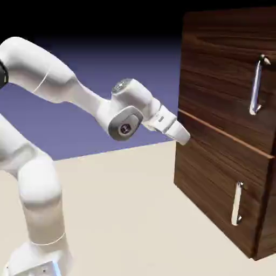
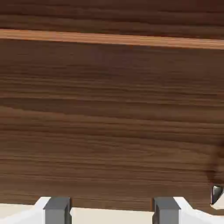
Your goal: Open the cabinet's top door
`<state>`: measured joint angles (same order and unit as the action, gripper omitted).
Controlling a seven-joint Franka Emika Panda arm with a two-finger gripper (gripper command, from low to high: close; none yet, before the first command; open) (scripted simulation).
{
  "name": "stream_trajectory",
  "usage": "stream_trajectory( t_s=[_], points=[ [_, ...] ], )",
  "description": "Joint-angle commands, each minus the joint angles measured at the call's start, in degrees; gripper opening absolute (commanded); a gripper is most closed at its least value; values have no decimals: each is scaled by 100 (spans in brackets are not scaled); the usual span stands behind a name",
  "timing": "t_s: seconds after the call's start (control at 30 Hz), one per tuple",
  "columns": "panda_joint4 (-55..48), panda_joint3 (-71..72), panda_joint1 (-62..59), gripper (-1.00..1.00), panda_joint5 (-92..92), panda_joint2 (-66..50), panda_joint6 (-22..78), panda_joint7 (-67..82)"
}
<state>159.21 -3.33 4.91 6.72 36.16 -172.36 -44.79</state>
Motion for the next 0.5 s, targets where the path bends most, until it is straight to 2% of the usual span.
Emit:
stream_trajectory(
  t_s=[0.0,0.47],
  points=[
    [-66,-124,157,0,250,130,61,-87],
    [-996,-1853,2347,0,3739,1949,918,-1297]
  ],
)
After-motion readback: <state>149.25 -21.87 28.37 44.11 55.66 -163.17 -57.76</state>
